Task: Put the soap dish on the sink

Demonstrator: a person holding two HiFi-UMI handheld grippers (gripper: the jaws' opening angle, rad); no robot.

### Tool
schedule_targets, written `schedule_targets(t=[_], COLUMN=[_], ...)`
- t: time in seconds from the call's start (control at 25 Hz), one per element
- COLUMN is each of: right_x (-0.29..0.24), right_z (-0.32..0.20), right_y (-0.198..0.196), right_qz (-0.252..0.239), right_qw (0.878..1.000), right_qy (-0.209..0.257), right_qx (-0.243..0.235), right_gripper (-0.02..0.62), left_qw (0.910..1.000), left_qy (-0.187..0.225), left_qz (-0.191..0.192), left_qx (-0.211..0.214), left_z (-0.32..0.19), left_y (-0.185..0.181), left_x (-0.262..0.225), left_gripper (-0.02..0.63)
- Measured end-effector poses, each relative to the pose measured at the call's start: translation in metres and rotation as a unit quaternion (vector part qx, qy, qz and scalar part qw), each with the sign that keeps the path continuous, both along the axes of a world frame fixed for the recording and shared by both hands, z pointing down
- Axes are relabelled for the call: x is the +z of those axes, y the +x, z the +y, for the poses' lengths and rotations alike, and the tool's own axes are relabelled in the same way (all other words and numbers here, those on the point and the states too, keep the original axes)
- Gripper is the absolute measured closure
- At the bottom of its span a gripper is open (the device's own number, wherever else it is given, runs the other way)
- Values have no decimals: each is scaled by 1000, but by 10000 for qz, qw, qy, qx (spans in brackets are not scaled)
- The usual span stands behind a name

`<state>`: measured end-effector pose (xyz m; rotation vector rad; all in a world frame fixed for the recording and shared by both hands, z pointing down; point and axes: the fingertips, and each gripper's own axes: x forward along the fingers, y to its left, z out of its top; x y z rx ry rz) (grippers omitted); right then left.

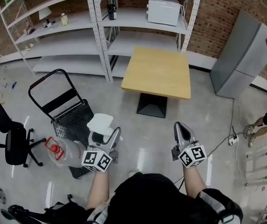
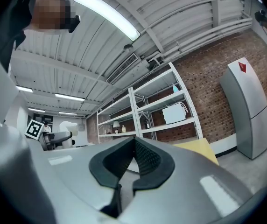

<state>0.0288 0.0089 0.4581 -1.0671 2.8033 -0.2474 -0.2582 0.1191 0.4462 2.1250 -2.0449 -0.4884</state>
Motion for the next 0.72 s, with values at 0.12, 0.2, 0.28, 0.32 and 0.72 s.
schedule_targets(t=[0.12,0.2,0.28,0.32,0.72], right_x=[-1,-4,-5,-6,1], right_z=[2,4,4,3,-33], right_y=[4,7,8,9,15], right_qz=[9,42,64,72,29], right_qw=[9999,9996,9993,9992,9986], right_qy=[-10,4,24,31,82], right_qx=[161,270,355,387,518], right_gripper=[589,589,589,589,589], left_qw=[9997,9994,9993,9993,9981], left_qy=[2,24,48,52,71], left_qz=[-131,-175,-125,-80,-189], left_qx=[209,295,336,355,580], left_z=[-13,-17,-19,-20,-60], left_y=[0,-1,-3,-3,8], left_x=[-1,-2,-2,-1,-1], left_gripper=[143,143,143,143,143])
